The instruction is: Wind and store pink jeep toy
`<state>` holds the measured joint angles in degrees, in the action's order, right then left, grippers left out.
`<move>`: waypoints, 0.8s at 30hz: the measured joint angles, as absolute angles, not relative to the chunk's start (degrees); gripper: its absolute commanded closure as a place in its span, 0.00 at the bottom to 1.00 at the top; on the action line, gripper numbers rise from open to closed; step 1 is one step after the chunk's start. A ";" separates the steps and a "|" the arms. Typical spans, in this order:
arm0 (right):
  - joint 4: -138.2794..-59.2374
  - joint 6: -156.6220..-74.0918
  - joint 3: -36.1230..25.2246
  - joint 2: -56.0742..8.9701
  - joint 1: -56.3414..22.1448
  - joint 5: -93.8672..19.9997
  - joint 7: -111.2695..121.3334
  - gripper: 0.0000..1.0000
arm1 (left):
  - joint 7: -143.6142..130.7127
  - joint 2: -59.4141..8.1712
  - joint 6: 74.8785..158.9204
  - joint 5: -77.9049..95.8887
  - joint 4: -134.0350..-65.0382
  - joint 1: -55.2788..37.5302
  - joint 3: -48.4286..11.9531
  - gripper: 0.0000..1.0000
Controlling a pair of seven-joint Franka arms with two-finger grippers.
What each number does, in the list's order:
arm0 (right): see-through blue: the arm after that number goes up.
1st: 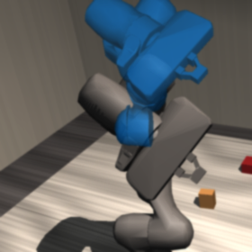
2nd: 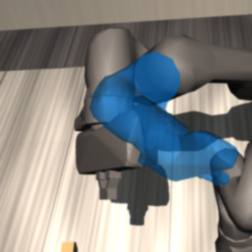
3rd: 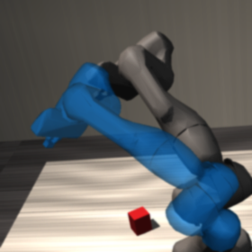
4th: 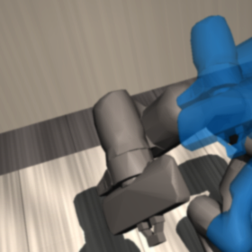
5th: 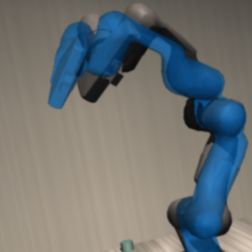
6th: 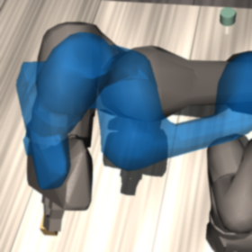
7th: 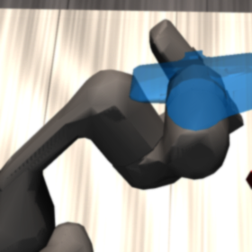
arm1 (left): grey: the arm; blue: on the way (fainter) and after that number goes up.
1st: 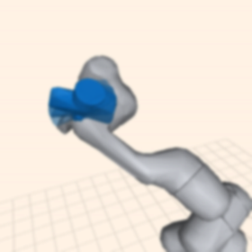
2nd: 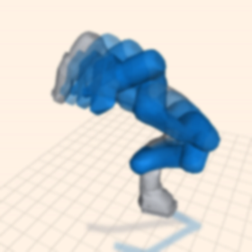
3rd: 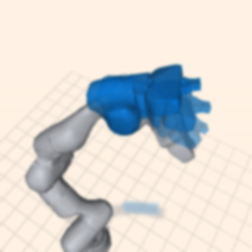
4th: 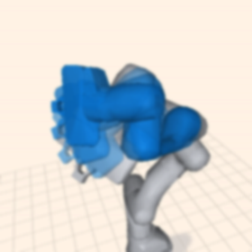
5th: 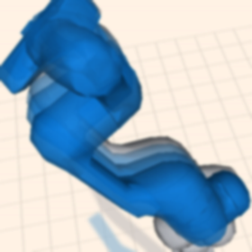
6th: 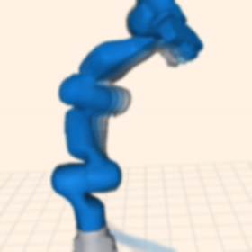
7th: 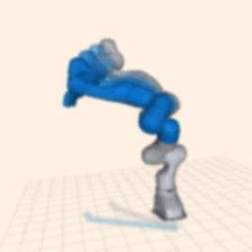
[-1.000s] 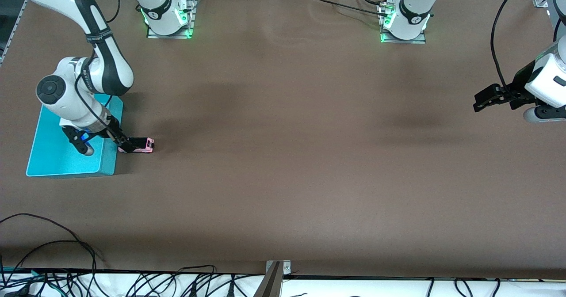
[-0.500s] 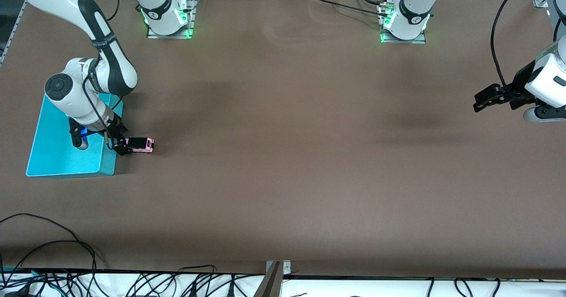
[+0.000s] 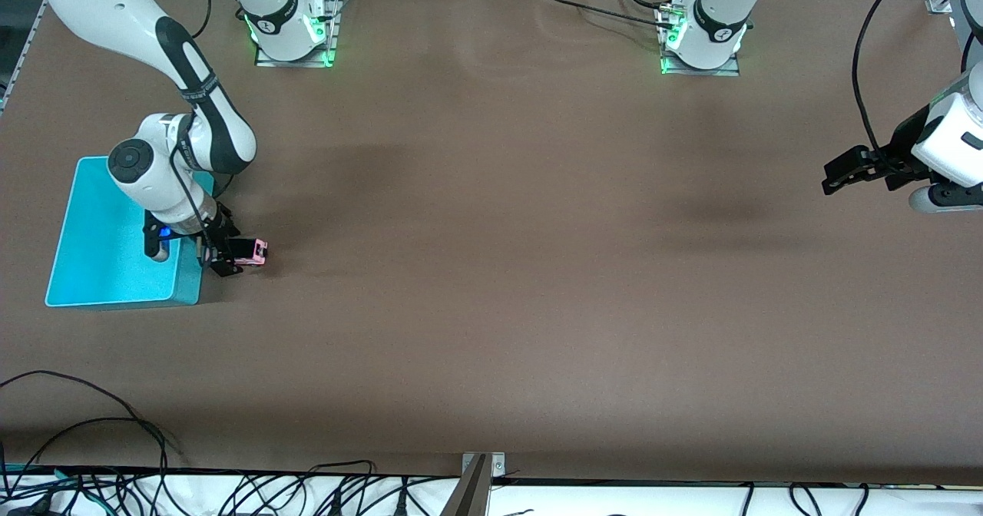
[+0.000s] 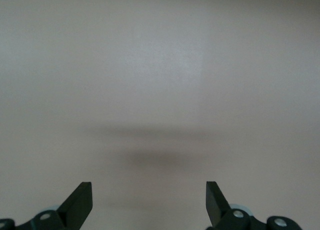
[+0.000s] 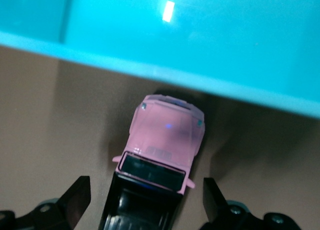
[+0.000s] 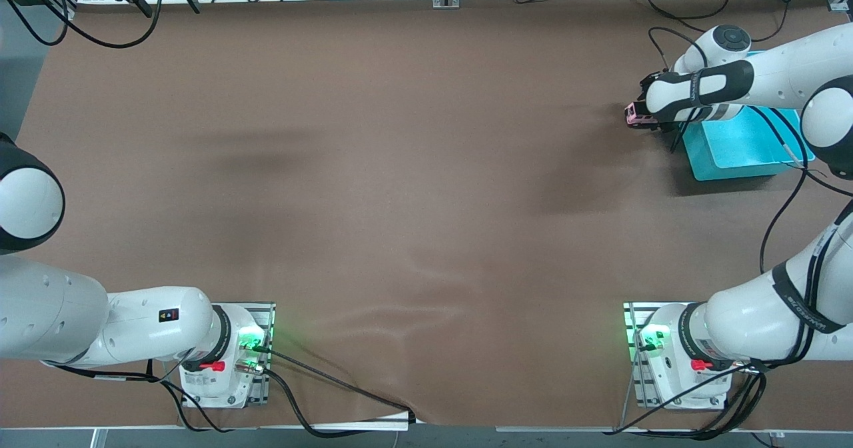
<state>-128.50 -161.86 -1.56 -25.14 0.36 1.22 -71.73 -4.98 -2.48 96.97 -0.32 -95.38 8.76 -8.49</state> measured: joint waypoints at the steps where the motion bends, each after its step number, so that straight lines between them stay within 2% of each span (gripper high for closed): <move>1: -128.50 -161.86 -1.56 -25.14 0.29 1.22 -71.72 0.46 | -4.98 -2.48 96.97 -0.32 -95.38 8.76 -8.49 0.00; 2: -128.50 -161.86 -1.56 -25.13 0.24 1.22 -71.72 0.63 | -4.98 -2.48 96.97 -0.32 -95.38 8.76 -8.49 0.00; 3: -128.50 -161.86 -1.56 -25.13 0.20 1.22 -71.73 0.72 | -4.98 -2.48 96.97 -0.32 -95.38 8.76 -8.49 0.00; 6: -128.49 -161.86 -1.56 -25.13 0.17 1.22 -71.76 0.96 | -4.98 -2.48 96.97 -0.32 -95.38 8.76 -8.49 0.00; 7: -128.49 -161.86 -1.56 -25.12 0.17 1.22 -71.76 1.00 | -4.98 -2.48 96.97 -0.32 -95.38 8.77 -8.49 0.00; 17: -127.67 -162.18 -1.32 -23.32 -0.55 1.22 -71.94 1.00 | -4.98 -2.48 97.01 -0.32 -95.38 8.77 -8.49 0.00; 24: -127.17 -157.59 -1.23 -18.93 -1.01 1.23 -71.91 1.00 | -4.97 -2.48 97.02 -0.32 -95.38 8.77 -8.49 0.00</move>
<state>-127.17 -157.59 -1.23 -18.93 -1.01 1.23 -71.91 -4.97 -2.48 97.02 -0.32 -95.38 8.77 -8.49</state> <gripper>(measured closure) 0.471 0.000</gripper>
